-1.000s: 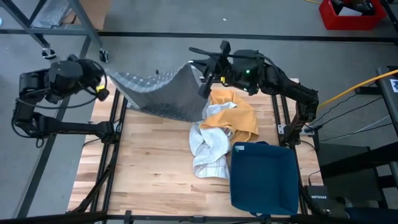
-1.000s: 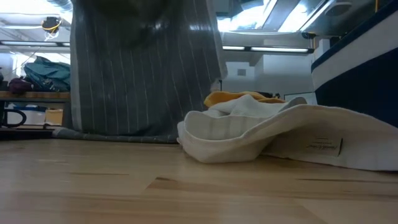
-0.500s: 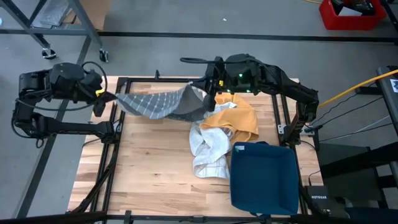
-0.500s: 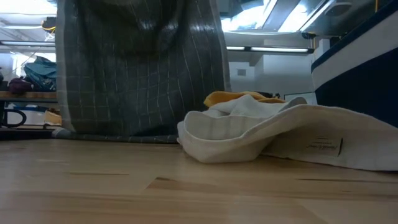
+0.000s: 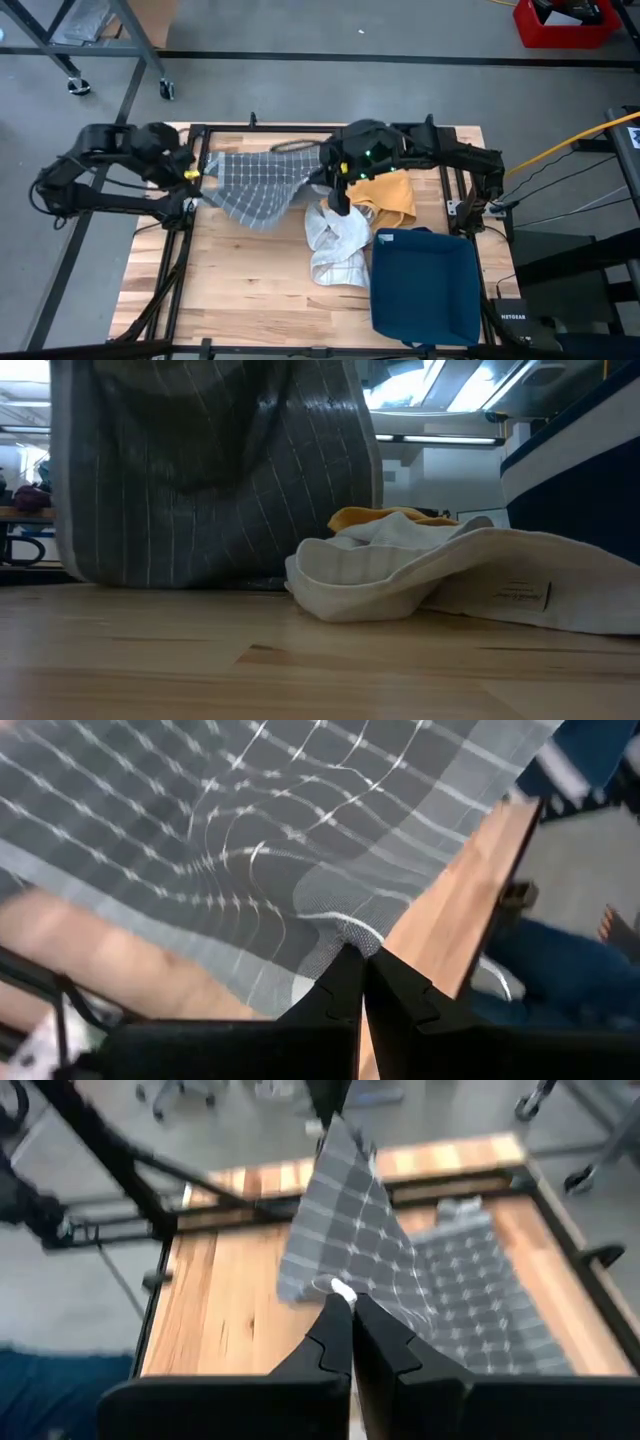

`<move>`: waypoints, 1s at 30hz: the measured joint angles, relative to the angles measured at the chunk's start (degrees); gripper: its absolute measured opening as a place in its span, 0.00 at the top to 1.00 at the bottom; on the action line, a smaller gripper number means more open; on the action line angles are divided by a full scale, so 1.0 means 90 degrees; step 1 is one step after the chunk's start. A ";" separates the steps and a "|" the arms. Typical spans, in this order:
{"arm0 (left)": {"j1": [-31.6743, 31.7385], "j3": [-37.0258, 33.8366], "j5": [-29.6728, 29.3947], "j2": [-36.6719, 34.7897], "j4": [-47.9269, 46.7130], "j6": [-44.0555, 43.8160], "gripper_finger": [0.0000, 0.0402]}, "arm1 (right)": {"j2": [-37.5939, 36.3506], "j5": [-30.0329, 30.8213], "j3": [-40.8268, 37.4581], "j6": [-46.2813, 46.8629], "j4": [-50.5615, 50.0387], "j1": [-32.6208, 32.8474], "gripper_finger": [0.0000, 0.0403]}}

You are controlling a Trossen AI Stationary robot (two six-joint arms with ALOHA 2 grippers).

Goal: Fold towel
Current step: Fold the gray towel

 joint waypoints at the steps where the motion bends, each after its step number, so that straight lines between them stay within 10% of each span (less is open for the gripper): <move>1: -0.0156 -0.0133 0.0032 0.0000 -0.0001 -0.0120 1.00 | 0.0036 0.0002 0.0000 0.0001 -0.0096 0.0037 1.00; 9: -0.1718 -0.1053 0.0139 0.0029 0.0010 -0.1372 1.00 | 0.0462 -0.0104 0.0000 0.0293 -0.0662 0.0087 1.00; 30: -0.5682 -0.1792 0.0528 0.1579 0.2084 -0.3951 1.00 | 0.1650 -0.2878 0.0000 0.0985 -0.0680 0.0749 1.00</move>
